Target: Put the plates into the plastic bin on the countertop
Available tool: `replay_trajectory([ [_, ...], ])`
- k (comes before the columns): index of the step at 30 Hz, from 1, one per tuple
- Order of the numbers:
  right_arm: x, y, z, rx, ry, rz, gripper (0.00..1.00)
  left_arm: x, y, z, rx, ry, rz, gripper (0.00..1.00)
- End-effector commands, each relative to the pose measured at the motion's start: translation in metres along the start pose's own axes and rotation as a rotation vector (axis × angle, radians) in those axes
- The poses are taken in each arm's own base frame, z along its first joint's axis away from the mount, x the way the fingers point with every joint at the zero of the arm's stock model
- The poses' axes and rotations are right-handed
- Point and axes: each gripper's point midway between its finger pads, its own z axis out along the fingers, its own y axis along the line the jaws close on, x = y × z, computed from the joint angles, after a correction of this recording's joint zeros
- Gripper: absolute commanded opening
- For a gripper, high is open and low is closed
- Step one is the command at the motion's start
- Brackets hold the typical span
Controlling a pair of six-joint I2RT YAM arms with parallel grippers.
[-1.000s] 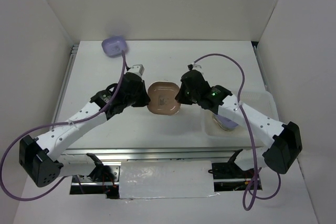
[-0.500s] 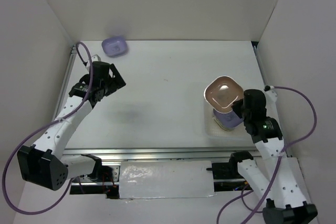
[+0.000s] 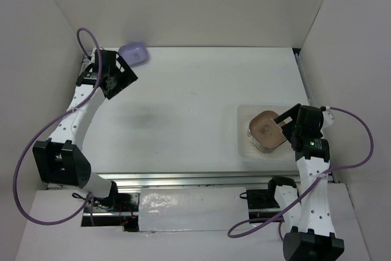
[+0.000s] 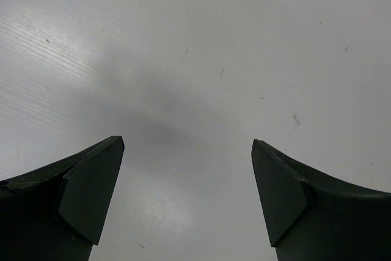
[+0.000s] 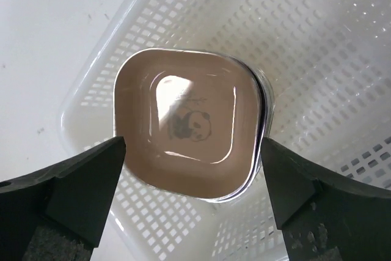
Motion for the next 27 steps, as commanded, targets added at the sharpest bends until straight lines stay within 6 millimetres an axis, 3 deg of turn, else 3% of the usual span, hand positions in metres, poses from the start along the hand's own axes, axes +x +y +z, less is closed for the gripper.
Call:
replay_trajectory([
  [1, -0.013, 0.015, -0.018, -0.069, -0.022, -0.01, 1.0, -0.026, -0.009, -0.002, 0.038, -0.014, -0.025, 0.99],
  [2, -0.015, 0.016, -0.022, -0.07, -0.023, -0.01, 1.0, -0.038, -0.01, -0.001, 0.043, -0.032, -0.04, 0.99],
  [5, -0.028, 0.028, -0.04, -0.122, -0.058, -0.009, 1.0, -0.046, -0.01, 0.029, 0.018, -0.017, -0.055, 0.99],
  [7, -0.032, 0.042, -0.055, -0.193, -0.064, -0.017, 1.0, -0.063, 0.006, 0.049, -0.007, -0.026, -0.127, 0.99],
  [10, -0.02, 0.074, -0.076, -0.384, -0.011, -0.06, 1.0, -0.066, 0.016, 0.109, -0.009, 0.009, -0.22, 0.99],
  [11, -0.012, 0.081, -0.078, -0.431, 0.02, -0.075, 1.0, -0.075, 0.011, 0.122, 0.022, -0.018, -0.229, 0.99],
  [13, 0.001, 0.102, -0.093, -0.587, 0.057, -0.104, 1.0, -0.072, 0.016, 0.153, 0.012, -0.019, -0.254, 0.99],
  [15, 0.014, 0.106, -0.092, -0.643, 0.081, -0.11, 1.0, -0.089, 0.01, 0.17, 0.075, -0.1, -0.295, 0.99],
  [16, 0.015, 0.113, -0.094, -0.686, 0.073, -0.12, 1.0, -0.076, 0.016, 0.185, 0.079, -0.079, -0.314, 0.99],
  [17, 0.021, 0.113, -0.092, -0.694, 0.086, -0.13, 1.0, -0.091, 0.006, 0.193, 0.154, -0.141, -0.344, 0.99],
  [19, 0.03, 0.118, -0.087, -0.711, 0.115, -0.149, 1.0, -0.073, 0.01, 0.217, 0.228, -0.089, -0.396, 0.99],
  [25, 0.056, 0.129, -0.063, -0.704, 0.186, -0.19, 1.0, -0.057, 0.036, 0.26, 0.269, -0.107, -0.534, 0.99],
  [26, 0.061, 0.133, -0.062, -0.711, 0.2, -0.202, 1.0, -0.067, 0.03, 0.264, 0.282, -0.111, -0.535, 0.99],
  [27, 0.063, 0.134, -0.059, -0.705, 0.2, -0.203, 1.0, -0.054, 0.037, 0.282, 0.258, -0.075, -0.555, 0.99],
])
